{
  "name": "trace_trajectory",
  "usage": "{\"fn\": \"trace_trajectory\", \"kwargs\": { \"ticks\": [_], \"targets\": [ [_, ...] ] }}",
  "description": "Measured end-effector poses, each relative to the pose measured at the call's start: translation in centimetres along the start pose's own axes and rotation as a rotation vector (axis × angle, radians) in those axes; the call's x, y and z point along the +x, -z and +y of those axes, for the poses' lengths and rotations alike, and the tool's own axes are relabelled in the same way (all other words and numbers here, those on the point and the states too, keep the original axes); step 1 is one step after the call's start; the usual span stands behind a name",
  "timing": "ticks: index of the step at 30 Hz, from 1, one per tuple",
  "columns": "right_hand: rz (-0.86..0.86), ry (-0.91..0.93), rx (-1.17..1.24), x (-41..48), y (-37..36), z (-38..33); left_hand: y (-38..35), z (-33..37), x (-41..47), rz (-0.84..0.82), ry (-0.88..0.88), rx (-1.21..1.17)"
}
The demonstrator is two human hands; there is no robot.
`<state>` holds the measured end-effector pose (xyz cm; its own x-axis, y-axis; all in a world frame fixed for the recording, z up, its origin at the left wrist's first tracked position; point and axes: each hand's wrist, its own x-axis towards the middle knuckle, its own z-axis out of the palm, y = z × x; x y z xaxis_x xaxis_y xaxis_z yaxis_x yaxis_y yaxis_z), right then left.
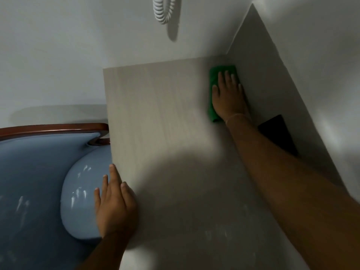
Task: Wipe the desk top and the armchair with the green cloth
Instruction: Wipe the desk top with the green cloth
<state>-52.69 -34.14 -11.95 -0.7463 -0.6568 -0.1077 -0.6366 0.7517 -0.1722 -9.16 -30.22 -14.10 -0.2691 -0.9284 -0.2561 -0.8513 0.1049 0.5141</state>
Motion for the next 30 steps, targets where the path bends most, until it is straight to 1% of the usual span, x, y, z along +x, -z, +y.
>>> {"fn": "trace_trajectory", "kwargs": {
  "ticks": [1, 3, 6, 8, 9, 11, 14, 15, 17, 20, 23, 26, 28, 30],
  "targets": [
    [0.008, 0.007, -0.011, -2.1, -0.3, -0.3, 0.0, 0.0, 0.0, 0.001, 0.0, -0.003],
    [0.023, 0.081, -0.029, -7.9, -1.1, -2.5, 0.0, 0.0, 0.0, -0.002, 0.005, 0.003],
    [0.025, 0.326, 0.033, -18.7, -4.0, -8.3, 0.0, -0.1, 0.1, -0.01, 0.009, 0.009],
    [-0.042, 0.509, 0.098, -24.8, -6.1, -12.5, 0.0, -0.1, 0.2, -0.017, 0.003, 0.021],
    [-0.076, 0.569, 0.118, -27.0, -6.7, -13.9, 0.0, -0.1, 0.2, -0.024, -0.004, 0.026],
    [-0.091, 0.633, 0.131, -28.8, -7.3, -14.7, -0.1, -0.1, 0.1, -0.03, -0.02, 0.018],
    [-0.07, 0.748, 0.088, -27.2, -6.7, -12.5, -0.2, -0.3, 0.3, -0.012, -0.021, 0.013],
    [-0.063, 0.762, 0.064, -26.1, -6.3, -11.3, -0.3, -0.3, 0.4, -0.002, -0.016, 0.017],
    [-0.036, 0.692, 0.043, -23.1, -5.4, -8.4, -0.4, -0.4, 0.5, 0.016, -0.006, 0.029],
    [0.01, 0.469, -0.02, -18.0, -3.4, -2.3, -0.6, -0.3, 0.3, 0.022, -0.026, 0.018],
    [-0.021, 0.299, -0.007, -16.1, -1.9, 4.1, -0.6, -0.5, 0.2, 0.044, -0.051, 0.01],
    [-0.062, 0.167, 0.006, -20.7, -1.7, 9.2, -0.4, -0.7, 0.3, 0.066, -0.08, 0.009],
    [-0.074, 0.063, 0.009, -26.9, -1.7, 12.3, -0.4, -0.6, 0.2, 0.068, -0.088, 0.0],
    [-0.088, -0.04, 0.004, -33.8, -1.9, 13.7, -0.3, -0.3, 0.0, 0.07, -0.095, -0.015]
  ]
}}
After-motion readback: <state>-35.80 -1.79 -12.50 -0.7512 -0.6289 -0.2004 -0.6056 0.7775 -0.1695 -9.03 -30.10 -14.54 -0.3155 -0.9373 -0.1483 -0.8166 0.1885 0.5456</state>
